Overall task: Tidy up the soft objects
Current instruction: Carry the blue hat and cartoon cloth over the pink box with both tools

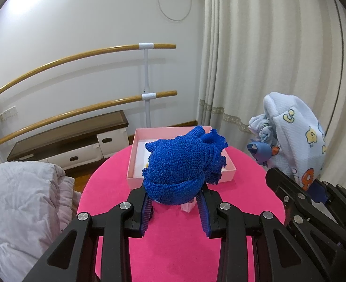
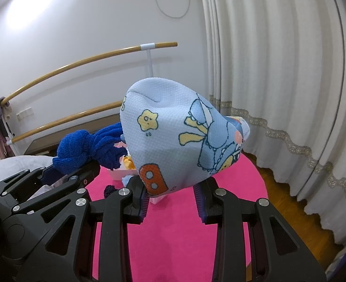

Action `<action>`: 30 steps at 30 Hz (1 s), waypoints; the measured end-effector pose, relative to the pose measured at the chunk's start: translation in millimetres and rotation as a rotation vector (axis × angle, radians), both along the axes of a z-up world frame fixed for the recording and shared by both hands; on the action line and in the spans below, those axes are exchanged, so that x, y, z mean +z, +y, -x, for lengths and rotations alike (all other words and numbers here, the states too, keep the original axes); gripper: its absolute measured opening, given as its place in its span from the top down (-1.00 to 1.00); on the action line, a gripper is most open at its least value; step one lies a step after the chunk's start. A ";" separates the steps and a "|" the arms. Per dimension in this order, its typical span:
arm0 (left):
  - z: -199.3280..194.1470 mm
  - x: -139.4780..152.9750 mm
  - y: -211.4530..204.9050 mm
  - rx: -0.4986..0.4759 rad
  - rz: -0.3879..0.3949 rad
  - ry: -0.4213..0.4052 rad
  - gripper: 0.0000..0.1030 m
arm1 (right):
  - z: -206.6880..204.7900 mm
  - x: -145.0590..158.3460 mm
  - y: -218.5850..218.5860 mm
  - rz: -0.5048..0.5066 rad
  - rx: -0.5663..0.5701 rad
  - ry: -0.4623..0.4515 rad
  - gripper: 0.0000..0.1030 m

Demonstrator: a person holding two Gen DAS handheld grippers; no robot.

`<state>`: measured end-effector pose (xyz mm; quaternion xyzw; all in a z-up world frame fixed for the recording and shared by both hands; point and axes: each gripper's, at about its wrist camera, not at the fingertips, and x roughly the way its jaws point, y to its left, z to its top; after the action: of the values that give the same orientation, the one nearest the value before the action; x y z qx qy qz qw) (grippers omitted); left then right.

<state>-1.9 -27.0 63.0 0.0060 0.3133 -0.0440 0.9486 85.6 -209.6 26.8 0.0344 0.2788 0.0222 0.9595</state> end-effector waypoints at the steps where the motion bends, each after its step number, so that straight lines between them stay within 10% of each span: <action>1: -1.5 -0.7 0.4 0.000 0.000 0.001 0.38 | -1.4 0.1 0.2 0.001 0.000 0.002 0.41; 30: -156.0 -6.5 -14.3 0.039 -0.029 0.094 0.36 | -101.8 -11.8 12.2 0.049 0.025 0.091 0.41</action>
<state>154.2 -41.3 56.5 0.0116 0.3582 -0.0211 0.9333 187.4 -197.4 15.0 0.0087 0.3230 0.0258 0.9460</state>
